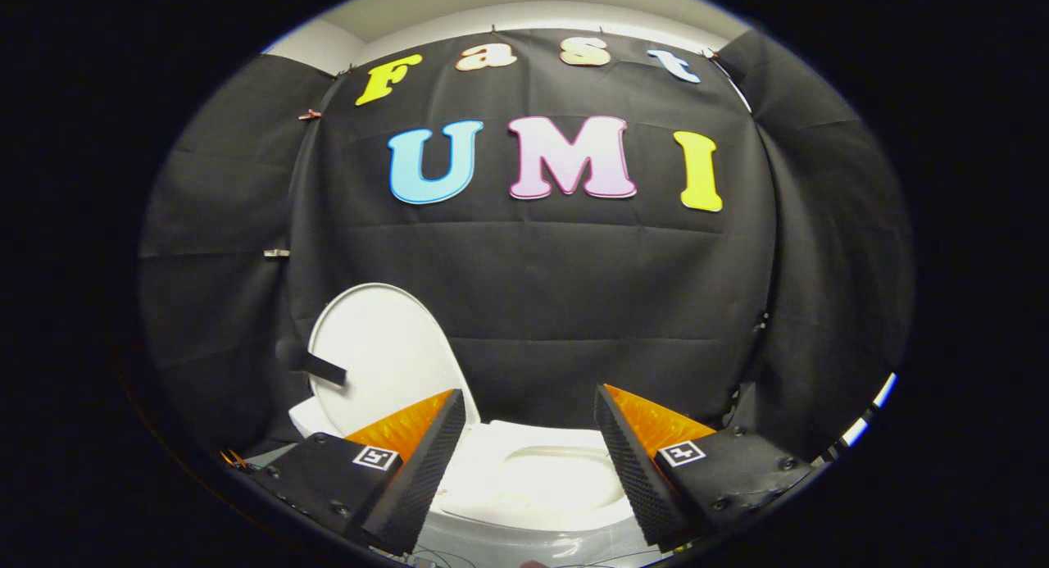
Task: Open the toilet lid.
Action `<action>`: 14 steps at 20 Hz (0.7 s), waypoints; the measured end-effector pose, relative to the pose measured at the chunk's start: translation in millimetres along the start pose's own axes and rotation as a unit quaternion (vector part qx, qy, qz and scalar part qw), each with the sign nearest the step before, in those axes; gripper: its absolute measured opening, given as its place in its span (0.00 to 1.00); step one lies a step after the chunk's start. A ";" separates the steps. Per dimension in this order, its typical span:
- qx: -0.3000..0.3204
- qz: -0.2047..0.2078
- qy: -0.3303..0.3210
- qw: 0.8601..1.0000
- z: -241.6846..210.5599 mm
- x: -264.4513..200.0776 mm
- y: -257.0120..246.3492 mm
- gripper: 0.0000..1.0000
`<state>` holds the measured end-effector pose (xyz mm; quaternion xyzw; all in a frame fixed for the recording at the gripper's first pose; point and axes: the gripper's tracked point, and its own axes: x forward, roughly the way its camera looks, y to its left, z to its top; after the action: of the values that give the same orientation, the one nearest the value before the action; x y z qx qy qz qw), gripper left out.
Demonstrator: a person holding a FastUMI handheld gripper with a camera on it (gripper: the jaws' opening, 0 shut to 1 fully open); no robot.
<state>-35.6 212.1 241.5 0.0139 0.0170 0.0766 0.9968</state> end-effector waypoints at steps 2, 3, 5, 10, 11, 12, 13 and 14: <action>0.019 -0.004 0.003 1.000 -12.3 1.7 -20.2 1.00; 0.032 -0.003 0.003 0.999 -17.8 2.5 -26.7 1.00; 0.045 -0.003 -0.005 0.999 -23.5 5.2 -38.0 0.99; 0.040 0.002 -0.030 0.999 -29.8 13.7 -50.1 0.99; 0.034 0.004 -0.033 0.999 -31.1 15.1 -51.5 0.99; 0.030 0.000 -0.036 0.999 -32.7 17.0 -55.1 0.99; 0.030 0.001 -0.038 0.999 -33.9 18.1 -56.3 0.99; 0.034 0.001 -0.041 0.999 -34.6 18.5 -56.3 0.99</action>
<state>-9.9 160.2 204.7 0.0507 -0.0215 0.0763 0.9956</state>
